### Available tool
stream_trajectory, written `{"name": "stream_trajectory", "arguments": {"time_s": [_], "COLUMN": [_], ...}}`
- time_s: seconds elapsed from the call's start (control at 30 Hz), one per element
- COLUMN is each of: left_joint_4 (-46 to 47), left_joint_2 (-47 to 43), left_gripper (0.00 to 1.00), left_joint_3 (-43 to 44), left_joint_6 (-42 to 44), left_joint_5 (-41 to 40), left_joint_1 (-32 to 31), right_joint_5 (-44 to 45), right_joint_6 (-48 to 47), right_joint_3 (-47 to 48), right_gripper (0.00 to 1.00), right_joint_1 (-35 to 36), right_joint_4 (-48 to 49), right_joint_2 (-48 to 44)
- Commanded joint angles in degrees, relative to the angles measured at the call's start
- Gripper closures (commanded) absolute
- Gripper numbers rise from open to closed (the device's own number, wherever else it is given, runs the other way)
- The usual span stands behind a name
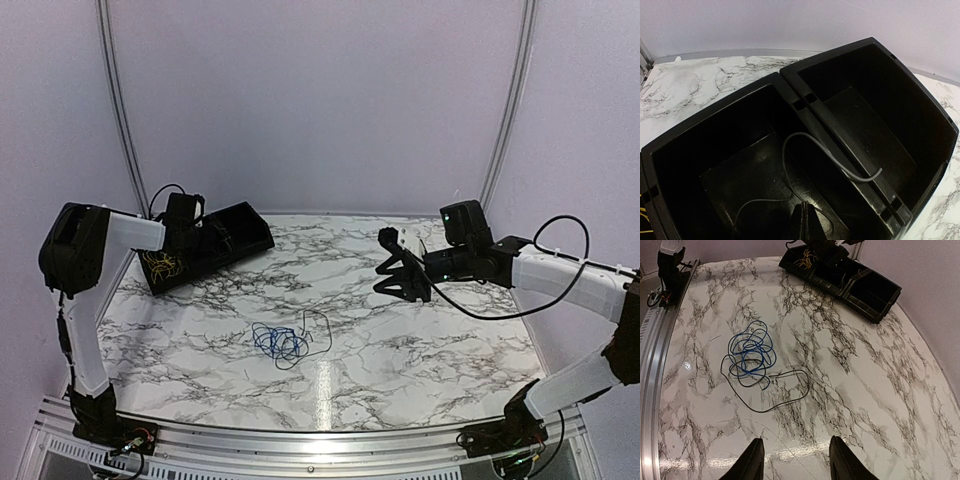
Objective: Untangle the cables
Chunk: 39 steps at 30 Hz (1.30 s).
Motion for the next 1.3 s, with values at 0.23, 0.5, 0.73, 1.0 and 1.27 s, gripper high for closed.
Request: {"name": "stream_trajectory", "arguments": {"time_s": [0.23,0.5,0.73,1.0,1.27], "left_joint_4": [-1.6,-0.7,-8.5,-16.5,-18.5], "left_joint_2": [-6.9,-18.8,-16.8,-9.5,-5.1], "left_gripper": [0.77,0.51,0.48,0.49,0.57], "left_joint_3": [-1.8,-9.7,-6.7,0.1,4.2], "left_joint_6": [-3.1,-11.2,-18.7,-27.2,-28.2], "left_joint_5": [-1.0,-3.9,-12.9,-16.3,-18.1], "left_joint_1": [0.0,-6.2,-12.7,-14.5,-14.3], "right_joint_5": [0.1,0.0,0.0,0.1,0.2], "right_joint_6": [-0.7,-1.2,-1.3,-1.5,-1.8], "right_joint_3": [1.8,2.6,2.6,2.7,2.9], "right_gripper": [0.55,0.55,0.55,0.55,0.55], "right_joint_1": [-0.5,-0.4,0.2,0.2,0.2], "right_joint_4": [-1.1,-2.3,-2.5,-2.8,-3.1], "right_joint_2": [-0.3,0.8,1.1,0.6,0.6]}}
